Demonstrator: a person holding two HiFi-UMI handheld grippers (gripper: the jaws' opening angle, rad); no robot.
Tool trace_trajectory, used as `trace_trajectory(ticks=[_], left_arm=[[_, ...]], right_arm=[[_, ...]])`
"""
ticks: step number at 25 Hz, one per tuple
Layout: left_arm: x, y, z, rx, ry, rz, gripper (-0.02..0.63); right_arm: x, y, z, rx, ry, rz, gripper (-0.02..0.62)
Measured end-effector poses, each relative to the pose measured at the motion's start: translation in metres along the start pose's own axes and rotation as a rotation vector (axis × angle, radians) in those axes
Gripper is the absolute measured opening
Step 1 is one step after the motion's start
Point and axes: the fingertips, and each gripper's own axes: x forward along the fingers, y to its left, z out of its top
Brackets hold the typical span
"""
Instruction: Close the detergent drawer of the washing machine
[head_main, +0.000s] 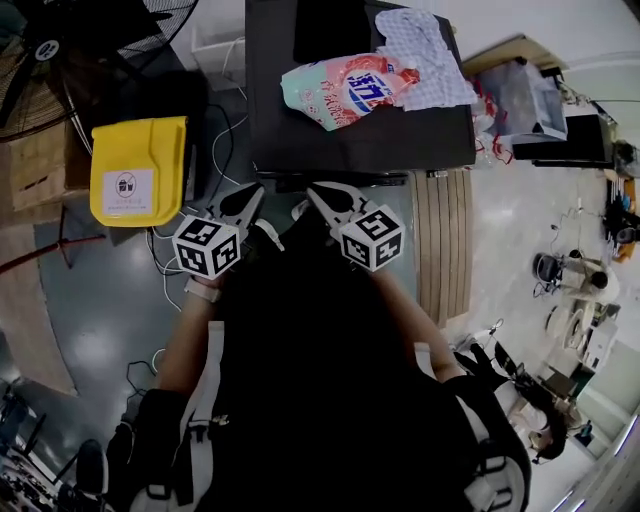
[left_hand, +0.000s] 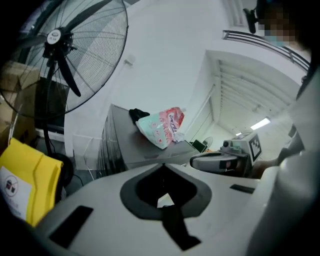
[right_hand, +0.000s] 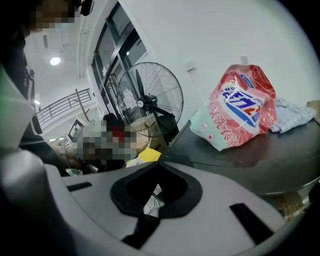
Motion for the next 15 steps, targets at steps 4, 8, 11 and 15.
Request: trace_trajectory(ticks=[4,8,11,15], left_arm=[[-0.025,-0.009,0.03,0.074,-0.071,0.027,0.011],[-0.048,-0.015,0.062,0.127,-0.149,0.075,0.011],[-0.062,-0.021,0.084,0.158,-0.204,0.107,0.011],[-0.08,-0.036,0.107,0.176,-0.269,0.129,0.011]], right_arm=[[-0.006,0.021,0.032,-0.069,-0.043,0.031,0.015],[-0.014,0.037,0.067,-0.143,-0.089,0.064,0.015],[-0.022,0.047,0.09,-0.187,-0.117,0.09,0.015],[-0.033,0.061,0.114,-0.237,-0.14,0.127,0.017]])
